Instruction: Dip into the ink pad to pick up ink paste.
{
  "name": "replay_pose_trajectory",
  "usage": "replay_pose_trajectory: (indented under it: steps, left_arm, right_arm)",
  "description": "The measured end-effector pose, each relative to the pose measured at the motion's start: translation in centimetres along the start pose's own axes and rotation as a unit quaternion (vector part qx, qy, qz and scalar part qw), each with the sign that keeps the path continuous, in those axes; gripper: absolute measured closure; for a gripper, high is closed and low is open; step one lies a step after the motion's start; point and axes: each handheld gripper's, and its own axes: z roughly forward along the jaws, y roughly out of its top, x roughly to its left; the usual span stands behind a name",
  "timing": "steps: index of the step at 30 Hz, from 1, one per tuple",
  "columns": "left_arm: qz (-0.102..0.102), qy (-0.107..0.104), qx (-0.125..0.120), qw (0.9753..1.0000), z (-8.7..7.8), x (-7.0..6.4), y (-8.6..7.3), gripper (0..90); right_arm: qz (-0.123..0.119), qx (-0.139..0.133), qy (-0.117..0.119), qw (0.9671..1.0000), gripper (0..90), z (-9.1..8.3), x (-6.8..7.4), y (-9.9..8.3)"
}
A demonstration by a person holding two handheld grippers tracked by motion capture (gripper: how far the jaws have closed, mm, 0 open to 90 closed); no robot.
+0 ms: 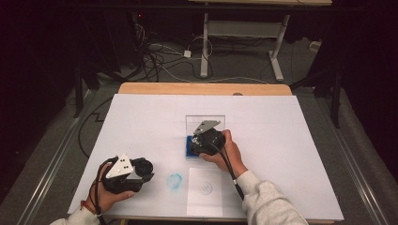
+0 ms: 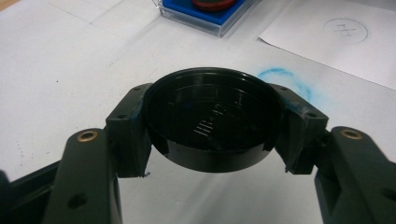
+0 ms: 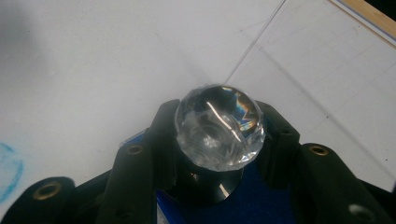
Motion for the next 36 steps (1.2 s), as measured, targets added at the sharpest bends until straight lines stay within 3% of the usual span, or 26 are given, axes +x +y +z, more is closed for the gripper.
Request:
replay_pose_trajectory:
  steps: [14,21,28,36]
  left_arm:
    - [-0.002,0.000,-0.002,1.0000,0.0,0.1,0.0,36.5]
    - [-0.001,0.000,-0.001,1.0000,0.1,0.1,0.0,36.4]
    - [0.001,-0.001,-0.002,1.0000,0.0,0.1,0.1,36.4]
    - [0.000,-0.001,-0.001,1.0000,0.1,0.2,0.1,36.4]
  right_arm:
    - [0.003,0.015,0.005,0.9999,57.0,-0.6,-0.5,0.2]
    - [0.011,0.018,-0.008,0.9997,57.0,-1.2,-1.3,0.0]
    - [0.015,0.004,-0.016,0.9998,57.0,-3.0,-2.3,0.1]
    - [0.024,-0.018,-0.033,0.9990,57.0,-6.3,-3.9,1.0]
